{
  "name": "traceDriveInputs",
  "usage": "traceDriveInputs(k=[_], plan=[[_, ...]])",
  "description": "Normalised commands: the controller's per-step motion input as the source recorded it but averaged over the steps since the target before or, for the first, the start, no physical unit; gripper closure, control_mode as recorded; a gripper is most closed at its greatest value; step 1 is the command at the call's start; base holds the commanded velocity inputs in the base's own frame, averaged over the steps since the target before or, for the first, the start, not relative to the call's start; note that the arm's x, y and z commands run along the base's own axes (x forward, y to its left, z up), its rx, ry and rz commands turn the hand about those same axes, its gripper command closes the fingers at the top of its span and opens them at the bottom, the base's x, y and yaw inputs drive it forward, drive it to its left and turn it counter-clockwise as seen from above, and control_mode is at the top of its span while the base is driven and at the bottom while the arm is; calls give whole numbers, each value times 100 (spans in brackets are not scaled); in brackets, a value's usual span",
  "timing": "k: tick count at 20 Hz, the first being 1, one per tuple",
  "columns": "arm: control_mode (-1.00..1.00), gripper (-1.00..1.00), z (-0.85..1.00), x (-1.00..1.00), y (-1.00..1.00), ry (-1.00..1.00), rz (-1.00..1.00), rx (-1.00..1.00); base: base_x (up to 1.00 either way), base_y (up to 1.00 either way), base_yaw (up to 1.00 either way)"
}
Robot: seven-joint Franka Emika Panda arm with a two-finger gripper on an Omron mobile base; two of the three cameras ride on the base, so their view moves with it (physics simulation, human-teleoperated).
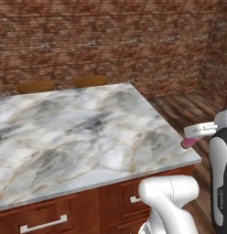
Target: Move the drinks to the dining counter.
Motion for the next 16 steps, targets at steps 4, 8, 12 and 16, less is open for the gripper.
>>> traceDriveInputs(k=[4, 8, 12, 16], plan=[[100, 100, 0, 0, 0, 0, 0, 0, 60, 19, 6], [100, 100, 0, 0, 0, 0, 0, 0, 56, 14, 9], [100, 100, 0, 0, 0, 0, 0, 0, 49, 4, 16], [100, 100, 0, 0, 0, 0, 0, 0, 47, 1, 20]])
